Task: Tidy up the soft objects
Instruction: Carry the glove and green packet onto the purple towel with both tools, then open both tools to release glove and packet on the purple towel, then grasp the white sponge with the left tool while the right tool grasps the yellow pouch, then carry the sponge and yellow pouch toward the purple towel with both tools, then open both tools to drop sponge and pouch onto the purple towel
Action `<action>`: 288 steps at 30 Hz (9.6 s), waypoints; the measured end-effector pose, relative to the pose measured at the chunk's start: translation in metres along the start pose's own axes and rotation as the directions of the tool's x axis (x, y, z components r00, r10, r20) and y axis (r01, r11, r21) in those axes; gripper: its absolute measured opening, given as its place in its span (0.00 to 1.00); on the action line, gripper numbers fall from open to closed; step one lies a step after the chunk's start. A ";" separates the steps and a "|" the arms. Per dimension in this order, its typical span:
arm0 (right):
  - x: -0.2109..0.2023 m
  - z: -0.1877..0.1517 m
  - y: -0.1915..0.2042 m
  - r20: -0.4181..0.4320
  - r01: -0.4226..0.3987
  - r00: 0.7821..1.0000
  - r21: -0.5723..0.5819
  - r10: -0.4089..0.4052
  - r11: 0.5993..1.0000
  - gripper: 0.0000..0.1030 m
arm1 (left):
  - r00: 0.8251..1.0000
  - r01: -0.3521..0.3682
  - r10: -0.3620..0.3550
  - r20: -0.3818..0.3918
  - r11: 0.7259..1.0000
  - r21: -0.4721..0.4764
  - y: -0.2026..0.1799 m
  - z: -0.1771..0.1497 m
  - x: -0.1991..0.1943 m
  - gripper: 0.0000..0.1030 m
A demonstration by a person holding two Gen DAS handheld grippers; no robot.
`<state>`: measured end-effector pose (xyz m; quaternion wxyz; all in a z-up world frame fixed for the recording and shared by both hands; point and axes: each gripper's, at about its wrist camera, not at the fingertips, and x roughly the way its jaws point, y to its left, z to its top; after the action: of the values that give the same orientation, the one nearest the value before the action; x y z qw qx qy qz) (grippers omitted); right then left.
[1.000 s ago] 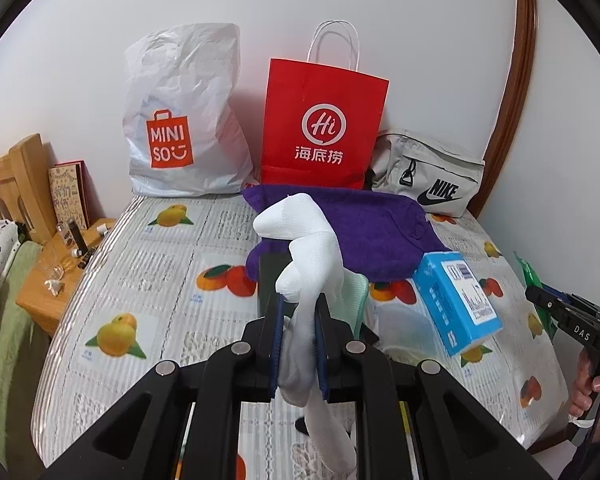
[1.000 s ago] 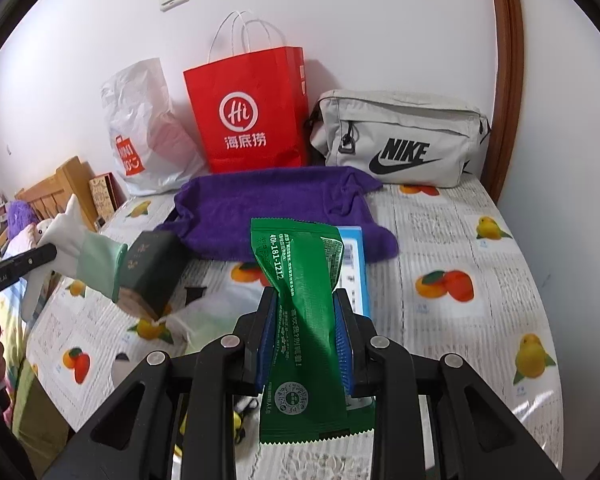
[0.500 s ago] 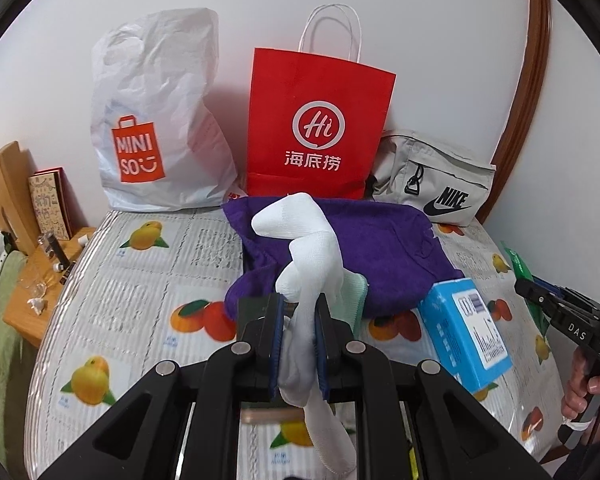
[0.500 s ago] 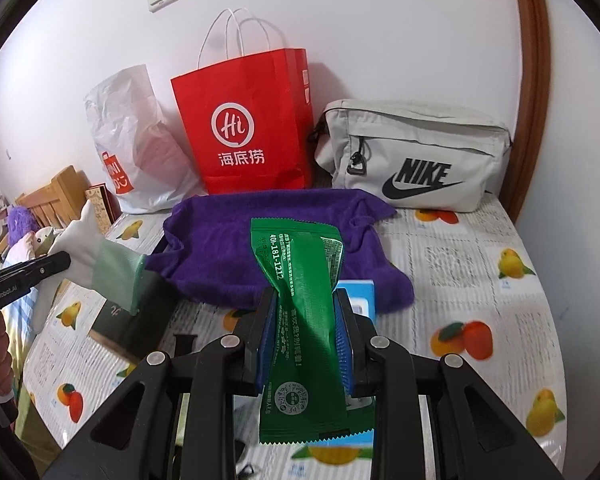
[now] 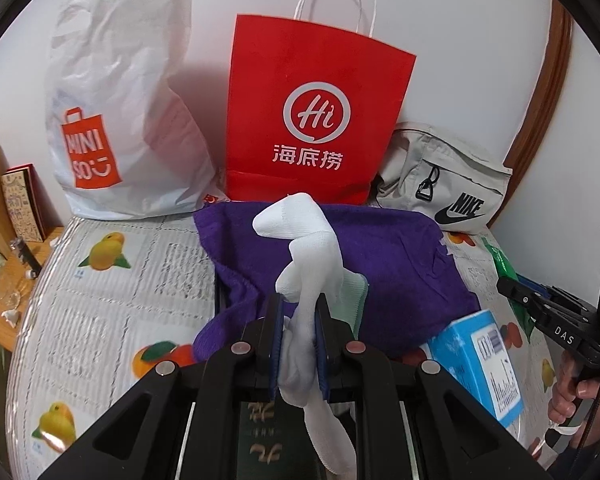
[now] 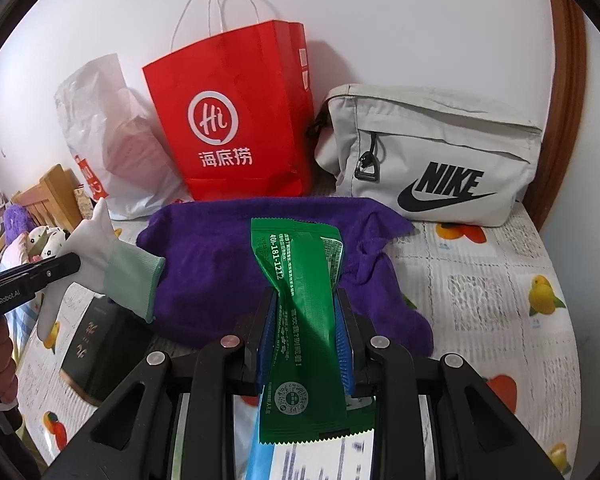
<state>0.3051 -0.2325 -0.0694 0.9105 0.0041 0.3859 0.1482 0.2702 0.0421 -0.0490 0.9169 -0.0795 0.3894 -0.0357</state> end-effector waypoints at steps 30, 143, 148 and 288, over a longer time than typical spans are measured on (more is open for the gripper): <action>0.123 0.029 -0.026 -0.213 0.014 0.977 -0.024 -0.019 1.000 0.27 | 0.984 -0.077 0.078 -0.159 0.997 0.014 0.005 0.043 0.120 0.16; -0.132 -0.211 0.076 -0.034 -0.111 0.993 -0.074 0.109 0.991 0.16 | 0.963 0.101 -0.102 -0.248 0.995 -0.016 -0.015 -0.191 -0.092 0.80; -0.138 -0.213 0.053 -0.020 -0.061 0.998 -0.027 0.060 0.998 0.16 | 0.953 0.155 -0.143 -0.268 0.988 0.021 -0.037 -0.194 -0.085 0.84; 0.107 0.038 -0.009 -0.188 -0.040 0.982 -0.044 0.031 0.998 0.17 | 0.945 0.106 -0.106 -0.310 0.994 -0.017 -0.012 0.014 0.139 0.52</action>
<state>0.4043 -0.2077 -0.1185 0.8672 -0.0245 0.4661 0.1733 0.3768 0.0141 -0.1353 0.8410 -0.0939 0.5238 -0.0971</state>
